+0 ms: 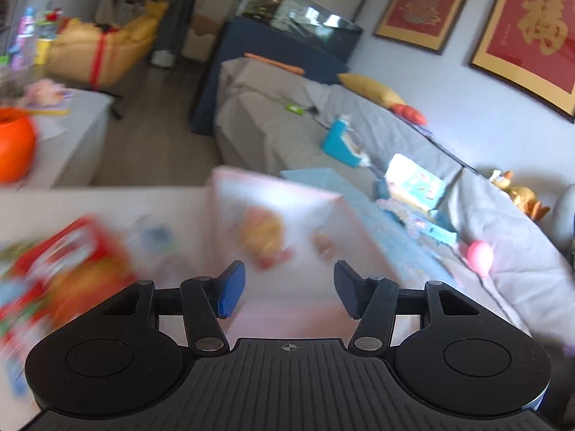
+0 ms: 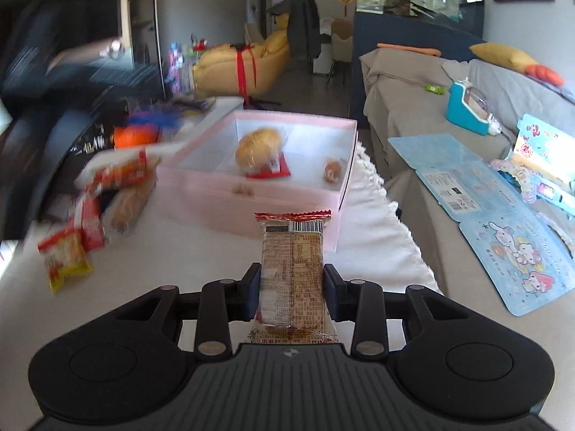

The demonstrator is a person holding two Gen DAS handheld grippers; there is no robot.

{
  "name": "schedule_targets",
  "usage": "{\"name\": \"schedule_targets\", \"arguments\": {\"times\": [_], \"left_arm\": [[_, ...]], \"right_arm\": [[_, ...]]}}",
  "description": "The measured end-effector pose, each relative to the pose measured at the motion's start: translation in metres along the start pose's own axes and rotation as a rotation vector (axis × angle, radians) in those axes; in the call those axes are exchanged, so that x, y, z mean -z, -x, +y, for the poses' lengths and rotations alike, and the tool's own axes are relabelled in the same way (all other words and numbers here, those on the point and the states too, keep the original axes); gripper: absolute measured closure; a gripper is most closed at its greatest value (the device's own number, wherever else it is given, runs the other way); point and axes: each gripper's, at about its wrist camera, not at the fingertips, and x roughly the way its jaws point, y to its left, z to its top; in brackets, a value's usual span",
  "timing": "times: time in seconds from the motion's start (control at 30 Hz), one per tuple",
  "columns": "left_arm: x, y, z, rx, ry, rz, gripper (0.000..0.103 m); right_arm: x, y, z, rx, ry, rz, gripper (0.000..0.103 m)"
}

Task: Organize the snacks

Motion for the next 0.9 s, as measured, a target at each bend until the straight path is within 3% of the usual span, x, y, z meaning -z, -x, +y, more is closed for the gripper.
{"name": "schedule_targets", "arguments": {"times": [0.13, 0.17, 0.23, 0.33, 0.37, 0.47, 0.73, 0.9], "left_arm": [[0.017, 0.045, 0.033, -0.131, 0.100, -0.068, 0.043], [0.015, 0.057, 0.042, -0.180, 0.129, -0.092, 0.043], [0.011, 0.082, 0.065, -0.282, 0.190, -0.123, 0.043], [0.010, 0.108, 0.092, -0.361, 0.241, -0.123, 0.043], [0.012, 0.116, 0.102, -0.374, 0.250, -0.116, 0.043], [0.022, 0.122, 0.119, -0.405, 0.280, -0.088, 0.043], [0.036, 0.109, 0.121, -0.354, 0.285, -0.032, 0.043], [0.042, 0.105, 0.114, -0.334, 0.269, -0.009, 0.043]], "right_arm": [[-0.055, 0.002, -0.004, -0.023, -0.033, -0.095, 0.068], [-0.078, -0.002, -0.004, -0.025, -0.033, -0.117, 0.064], [-0.124, -0.017, 0.000, -0.015, -0.009, -0.121, 0.040], [-0.160, -0.040, 0.011, 0.048, 0.006, -0.085, 0.037], [-0.160, -0.043, 0.016, 0.037, 0.003, -0.077, 0.037], [-0.137, -0.045, 0.040, -0.103, 0.005, -0.039, 0.037], [-0.054, -0.070, 0.160, -0.431, 0.204, 0.166, 0.037], [-0.025, -0.082, 0.203, -0.461, 0.298, 0.225, 0.037]]}}
